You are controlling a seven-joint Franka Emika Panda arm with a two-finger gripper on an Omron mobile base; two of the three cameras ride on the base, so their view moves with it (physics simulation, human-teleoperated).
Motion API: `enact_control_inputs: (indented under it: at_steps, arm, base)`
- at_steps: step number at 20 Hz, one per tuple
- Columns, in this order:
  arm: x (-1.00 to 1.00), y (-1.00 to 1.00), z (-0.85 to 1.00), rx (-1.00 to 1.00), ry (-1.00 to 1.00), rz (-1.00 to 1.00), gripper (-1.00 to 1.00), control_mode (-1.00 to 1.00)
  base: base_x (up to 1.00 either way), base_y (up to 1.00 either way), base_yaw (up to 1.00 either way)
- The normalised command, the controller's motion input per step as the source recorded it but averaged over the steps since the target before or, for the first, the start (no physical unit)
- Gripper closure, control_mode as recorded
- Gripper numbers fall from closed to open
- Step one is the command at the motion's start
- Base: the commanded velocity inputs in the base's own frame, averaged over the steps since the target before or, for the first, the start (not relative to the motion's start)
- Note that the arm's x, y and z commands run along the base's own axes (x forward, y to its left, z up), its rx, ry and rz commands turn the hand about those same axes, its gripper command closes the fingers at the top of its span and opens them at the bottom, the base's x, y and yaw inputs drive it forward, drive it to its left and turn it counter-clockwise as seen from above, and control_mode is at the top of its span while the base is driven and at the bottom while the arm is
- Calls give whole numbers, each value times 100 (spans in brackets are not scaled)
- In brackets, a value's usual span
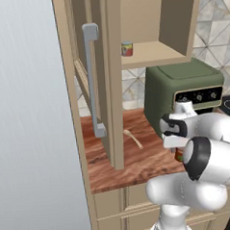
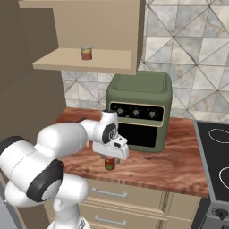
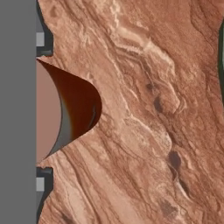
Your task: Restock the canned food cabinet by taking the new fresh canned food from the counter and placing it in the cabinet. Then, take the old canned food from the cabinet and place it on the counter.
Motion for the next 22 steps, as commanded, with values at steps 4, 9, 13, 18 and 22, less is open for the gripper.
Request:
enact_control_inputs:
  at_steps: [4, 9, 13, 18, 22]
  arm:
    - [0, 0, -18, 0, 0, 0, 100, -100]
    - [0, 0, 0, 0, 0, 0, 100, -100]
    - [-21, 0, 2, 0, -6, 1, 100, -100]
    - [-51, 0, 29, 0, -29, 6, 100, -100]
    - [-54, 0, 82, 0, -47, 1, 100, -100]
  base:
    - [0, 0, 0]
    - [0, 0, 0]
    - [0, 0, 0]
    - [0, 0, 0]
    - [0, 0, 0]
